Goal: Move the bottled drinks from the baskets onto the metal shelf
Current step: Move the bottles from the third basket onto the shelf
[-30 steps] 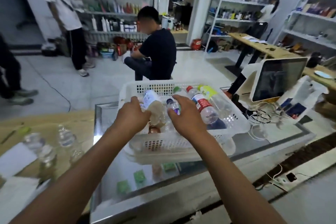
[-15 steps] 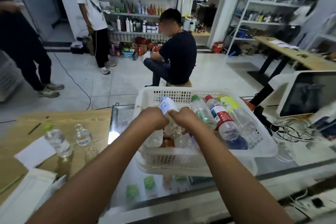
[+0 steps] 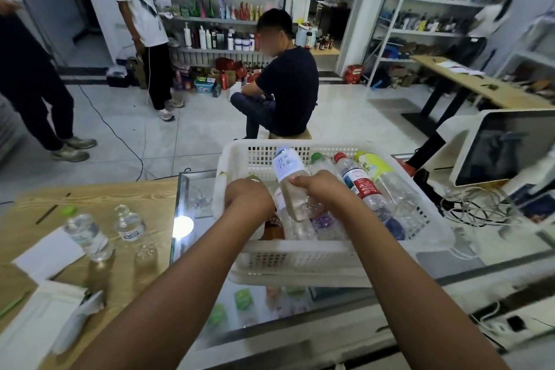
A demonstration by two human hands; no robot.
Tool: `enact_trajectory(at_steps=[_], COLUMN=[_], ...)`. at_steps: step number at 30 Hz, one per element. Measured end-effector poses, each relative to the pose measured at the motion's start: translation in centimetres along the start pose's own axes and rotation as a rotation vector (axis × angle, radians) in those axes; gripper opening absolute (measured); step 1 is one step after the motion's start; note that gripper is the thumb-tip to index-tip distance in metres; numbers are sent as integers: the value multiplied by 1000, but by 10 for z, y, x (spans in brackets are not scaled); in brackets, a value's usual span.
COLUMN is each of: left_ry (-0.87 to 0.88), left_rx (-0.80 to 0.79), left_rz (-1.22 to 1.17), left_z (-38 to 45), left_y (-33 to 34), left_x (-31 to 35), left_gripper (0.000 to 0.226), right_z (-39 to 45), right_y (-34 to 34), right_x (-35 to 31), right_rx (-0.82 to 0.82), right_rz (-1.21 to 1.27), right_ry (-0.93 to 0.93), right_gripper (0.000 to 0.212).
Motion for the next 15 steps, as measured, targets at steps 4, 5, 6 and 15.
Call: enact_trajectory(at_steps=[4,5,6,15], left_ry=[-81,-83,-82,-57], left_rx=[-62,-59,-57,172], left_rz=[93,88,75,-262], left_z=[-1,2,4,14], left_y=[0,-1,-2,-17], left_x=[5,5,5,-7], left_gripper=[31,29,27,46], right_z=[-13,-16,-19,-38], right_y=[-19,-19,-20,-24], right_x=[-1,-1,0,10], right_rx=[13,-13,-36,-176], right_rz=[139,205,272,681], right_ry=[-112,-141,-164,-269], right_gripper=[52,53,53,27])
Point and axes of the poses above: each hand's wrist, its own z-axis towards the middle knuckle, its own y-axis out of the palm, x = y × z, the point moved 6 cm from there along z, towards the middle knuckle, and after that the axes turned 6 degrees about -z, right-handed, at the moved point
